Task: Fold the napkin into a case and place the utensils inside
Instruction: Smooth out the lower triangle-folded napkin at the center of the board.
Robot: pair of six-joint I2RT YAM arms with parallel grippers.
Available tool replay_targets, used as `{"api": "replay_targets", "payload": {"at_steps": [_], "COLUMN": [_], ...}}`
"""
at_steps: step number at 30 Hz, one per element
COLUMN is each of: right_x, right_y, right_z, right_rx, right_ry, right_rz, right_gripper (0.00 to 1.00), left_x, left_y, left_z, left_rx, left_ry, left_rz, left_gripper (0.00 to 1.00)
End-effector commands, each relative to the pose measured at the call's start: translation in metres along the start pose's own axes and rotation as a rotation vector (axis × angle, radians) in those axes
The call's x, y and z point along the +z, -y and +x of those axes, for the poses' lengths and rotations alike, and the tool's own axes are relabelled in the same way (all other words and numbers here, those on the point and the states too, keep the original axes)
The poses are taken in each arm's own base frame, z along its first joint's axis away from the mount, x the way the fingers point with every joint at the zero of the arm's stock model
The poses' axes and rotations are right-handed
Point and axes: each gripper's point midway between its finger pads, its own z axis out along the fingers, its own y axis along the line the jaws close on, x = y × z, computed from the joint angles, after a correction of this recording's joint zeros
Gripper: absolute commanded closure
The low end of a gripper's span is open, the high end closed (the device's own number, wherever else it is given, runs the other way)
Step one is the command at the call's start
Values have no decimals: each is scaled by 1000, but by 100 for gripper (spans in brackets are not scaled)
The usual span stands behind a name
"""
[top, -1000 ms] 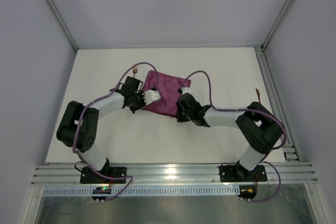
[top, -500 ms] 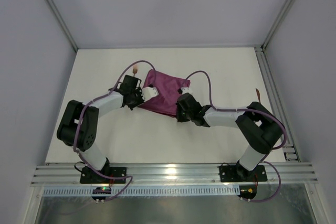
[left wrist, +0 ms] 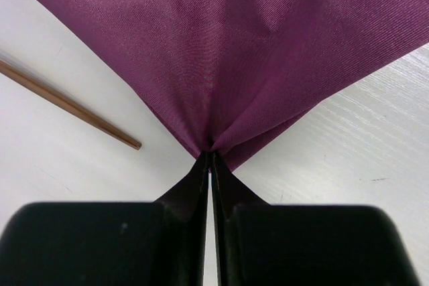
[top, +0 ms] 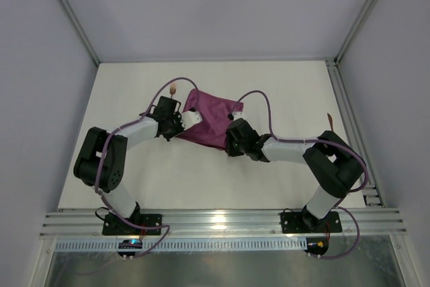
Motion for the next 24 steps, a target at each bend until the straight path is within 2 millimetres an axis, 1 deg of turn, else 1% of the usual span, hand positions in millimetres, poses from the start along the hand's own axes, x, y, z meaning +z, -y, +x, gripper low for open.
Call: {"api": "replay_targets", "payload": {"at_steps": [1, 3, 5, 7, 8, 9, 10, 11, 12, 13, 14, 15, 16, 17, 18, 19, 20, 21, 22, 23, 24], "right_x": [-16, -22, -34, -43, -52, -57, -62, -67, -72, -74, -76, -69, -66, -64, -58, -46, -42, -31, -27, -23, -18], "right_y": [1, 2, 7, 9, 5, 3, 1, -5, -10, -13, -21, -23, -27, -31, -31, -30, -30, -30, -31, -33, -32], "right_z": [-10, -13, -14, -17, -25, -31, -36, -46, -54, -61, -76, -78, -83, -96, -97, -95, -101, -96, -97, -98, -95], "right_rx": [-31, -48, -68, -80, -83, -89, -93, -95, -101, -103, -103, -107, -110, -102, -98, -89, -64, -58, -51, -44, -39], "right_ry": [17, 33, 32, 37, 67, 85, 100, 124, 148, 158, 186, 180, 182, 201, 193, 177, 180, 155, 159, 156, 145], "right_rz": [4, 4, 19, 31, 18, 10, 1, -13, -28, -34, -49, -46, -52, -57, -58, -53, -56, -64, -69, -73, -71], "right_gripper": [85, 80, 76, 75, 75, 74, 73, 72, 72, 72, 72, 73, 77, 79, 82, 84, 88, 89, 91, 94, 95], "left_x": [2, 2, 1, 1, -1, -2, -3, -6, -7, -9, -12, -15, -18, -20, -24, -30, -34, -43, -48, -52, -56], "left_y": [-7, -5, -4, -4, -4, -4, -4, -6, -6, -7, -8, -9, -9, -8, -11, -12, -9, -12, -11, -9, -10], "left_z": [-7, -8, -8, -9, -10, -11, -11, -13, -14, -16, -18, -21, -21, -24, -27, -31, -31, -40, -43, -44, -46], "left_rx": [-16, -17, -17, -20, -23, -24, -25, -26, -30, -32, -35, -44, -50, -59, -67, -75, -85, -90, -107, -123, -140], "left_ry": [23, 26, 28, 33, 35, 36, 37, 43, 47, 52, 57, 68, 68, 75, 83, 95, 91, 129, 143, 148, 163], "left_rz": [-13, -4, 3, 7, 5, 4, 3, -4, -5, -8, -11, -15, -11, -6, -6, -7, 7, 11, 20, 33, 44], "left_gripper": [96, 95, 94, 91, 89, 86, 84, 82, 78, 76, 75, 74, 73, 72, 71, 69, 69, 68, 67, 66, 65]}}
